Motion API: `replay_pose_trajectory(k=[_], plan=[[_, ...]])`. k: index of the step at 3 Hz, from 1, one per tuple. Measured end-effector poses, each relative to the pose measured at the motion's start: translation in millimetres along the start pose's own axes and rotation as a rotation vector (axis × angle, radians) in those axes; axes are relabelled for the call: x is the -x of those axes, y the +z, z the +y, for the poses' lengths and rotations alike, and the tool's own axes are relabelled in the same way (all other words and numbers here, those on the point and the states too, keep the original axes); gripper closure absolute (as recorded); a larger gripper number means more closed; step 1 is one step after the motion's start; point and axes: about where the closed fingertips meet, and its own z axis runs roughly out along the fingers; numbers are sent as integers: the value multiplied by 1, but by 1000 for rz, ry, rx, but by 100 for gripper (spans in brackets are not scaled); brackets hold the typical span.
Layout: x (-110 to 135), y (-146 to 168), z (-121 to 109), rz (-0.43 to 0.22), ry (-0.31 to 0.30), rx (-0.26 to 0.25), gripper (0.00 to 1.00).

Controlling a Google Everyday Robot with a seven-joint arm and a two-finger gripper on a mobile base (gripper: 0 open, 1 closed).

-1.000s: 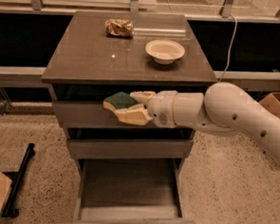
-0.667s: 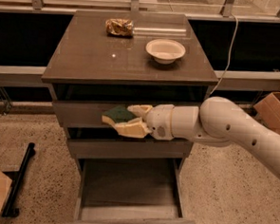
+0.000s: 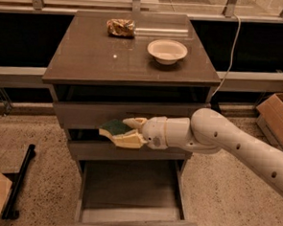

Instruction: Place sponge into bottom drawer

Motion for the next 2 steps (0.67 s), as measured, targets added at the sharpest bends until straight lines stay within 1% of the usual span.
replay_pose_trajectory(k=[1,2], plan=[[-31,7,2,12,70,-19,100],[-78,13,-8,-3,146,-37,100]])
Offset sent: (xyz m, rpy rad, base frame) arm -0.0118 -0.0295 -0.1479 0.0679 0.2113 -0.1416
